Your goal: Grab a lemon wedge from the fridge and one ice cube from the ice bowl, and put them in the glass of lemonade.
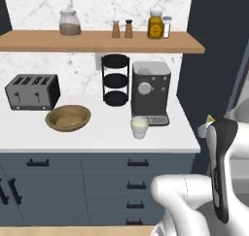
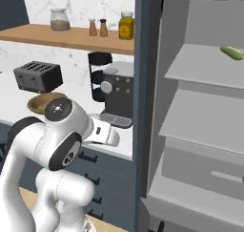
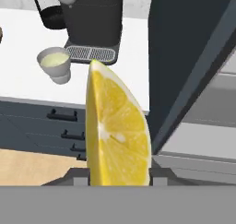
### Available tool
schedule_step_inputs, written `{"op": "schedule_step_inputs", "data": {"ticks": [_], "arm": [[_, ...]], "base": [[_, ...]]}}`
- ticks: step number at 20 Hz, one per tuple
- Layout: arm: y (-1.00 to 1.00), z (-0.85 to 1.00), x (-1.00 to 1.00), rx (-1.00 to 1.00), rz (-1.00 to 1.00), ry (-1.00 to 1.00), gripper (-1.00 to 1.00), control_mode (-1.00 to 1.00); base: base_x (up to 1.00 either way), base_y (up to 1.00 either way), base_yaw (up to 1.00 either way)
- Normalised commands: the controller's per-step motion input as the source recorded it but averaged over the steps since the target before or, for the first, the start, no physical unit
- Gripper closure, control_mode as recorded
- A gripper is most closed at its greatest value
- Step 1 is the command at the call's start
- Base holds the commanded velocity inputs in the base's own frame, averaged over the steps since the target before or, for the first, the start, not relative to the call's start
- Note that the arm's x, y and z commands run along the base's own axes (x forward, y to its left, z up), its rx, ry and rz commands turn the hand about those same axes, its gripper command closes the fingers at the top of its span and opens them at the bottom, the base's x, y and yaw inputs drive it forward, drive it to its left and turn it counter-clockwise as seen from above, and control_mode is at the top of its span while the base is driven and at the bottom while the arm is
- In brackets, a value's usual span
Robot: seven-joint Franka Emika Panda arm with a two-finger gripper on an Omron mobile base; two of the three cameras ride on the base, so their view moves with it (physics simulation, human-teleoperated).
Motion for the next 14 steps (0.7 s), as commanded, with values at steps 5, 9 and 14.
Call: {"op": "schedule_step_inputs", "data": {"ticks": [5,9,14], "arm": [[0.0,0.0,0.0,0.0,0.0,0.0,1.0,1.0],[0.0,0.0,0.0,0.0,0.0,0.0,1.0,1.0],[0.0,-0.04,0.15,0.0,-0.01,0.01,1.0,-1.0]], "base": [[0.75,0.73,-0.13],[0.71,0.49,-0.17],[0.66,0.13,-0.1]]}}
